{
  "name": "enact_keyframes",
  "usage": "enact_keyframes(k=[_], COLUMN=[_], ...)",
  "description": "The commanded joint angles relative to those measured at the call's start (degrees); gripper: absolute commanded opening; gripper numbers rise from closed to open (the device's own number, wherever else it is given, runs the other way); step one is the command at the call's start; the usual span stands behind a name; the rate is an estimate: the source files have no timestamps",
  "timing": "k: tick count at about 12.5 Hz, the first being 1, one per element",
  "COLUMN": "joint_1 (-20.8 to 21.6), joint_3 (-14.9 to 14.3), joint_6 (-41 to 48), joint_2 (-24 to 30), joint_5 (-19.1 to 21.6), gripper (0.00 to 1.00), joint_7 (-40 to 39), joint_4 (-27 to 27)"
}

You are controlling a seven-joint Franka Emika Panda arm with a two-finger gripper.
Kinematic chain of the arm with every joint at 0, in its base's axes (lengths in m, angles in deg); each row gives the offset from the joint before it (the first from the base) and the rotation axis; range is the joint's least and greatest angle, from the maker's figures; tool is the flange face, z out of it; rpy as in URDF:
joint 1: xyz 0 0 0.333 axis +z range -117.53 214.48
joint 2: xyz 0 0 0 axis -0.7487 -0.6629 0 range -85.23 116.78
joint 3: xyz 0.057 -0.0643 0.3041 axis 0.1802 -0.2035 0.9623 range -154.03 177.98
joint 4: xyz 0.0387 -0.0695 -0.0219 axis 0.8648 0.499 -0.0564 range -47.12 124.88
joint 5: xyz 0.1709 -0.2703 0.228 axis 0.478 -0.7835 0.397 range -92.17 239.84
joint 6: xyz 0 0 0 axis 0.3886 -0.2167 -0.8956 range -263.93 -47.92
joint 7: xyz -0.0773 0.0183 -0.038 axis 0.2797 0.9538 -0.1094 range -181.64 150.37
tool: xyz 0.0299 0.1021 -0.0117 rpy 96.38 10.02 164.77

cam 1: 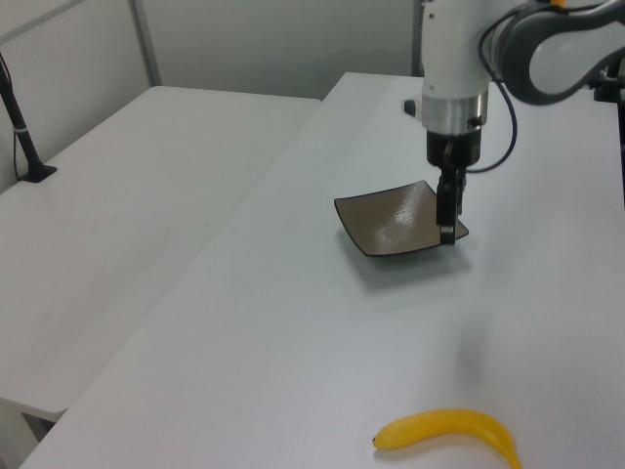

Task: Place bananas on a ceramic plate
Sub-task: 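Move the open gripper over to the yellow banana, then lower the gripper onto the banana and close it around the middle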

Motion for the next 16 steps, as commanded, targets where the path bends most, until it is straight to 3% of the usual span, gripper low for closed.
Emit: enact_keyframes(k=[1, 3, 6, 11, 16], joint_1=[2.5, 2.8, 3.2, 9.7, 13.6], joint_3=[1.2, 4.4, 6.6, 6.8, 6.8], joint_6=[-5.1, -5.2, -5.7, -18.7, -19.7], joint_2=[-2.0, -3.2, -4.8, -9.7, -16.1], joint_5=[1.0, 1.1, 1.4, 0.8, -0.3], gripper=[1.00, 1.00, 1.00, 1.00, 1.00], joint_7=[3.9, 4.1, 5.7, 14.9, 17.0], joint_4=[0.3, 0.3, 0.2, 0.0, -1.5])
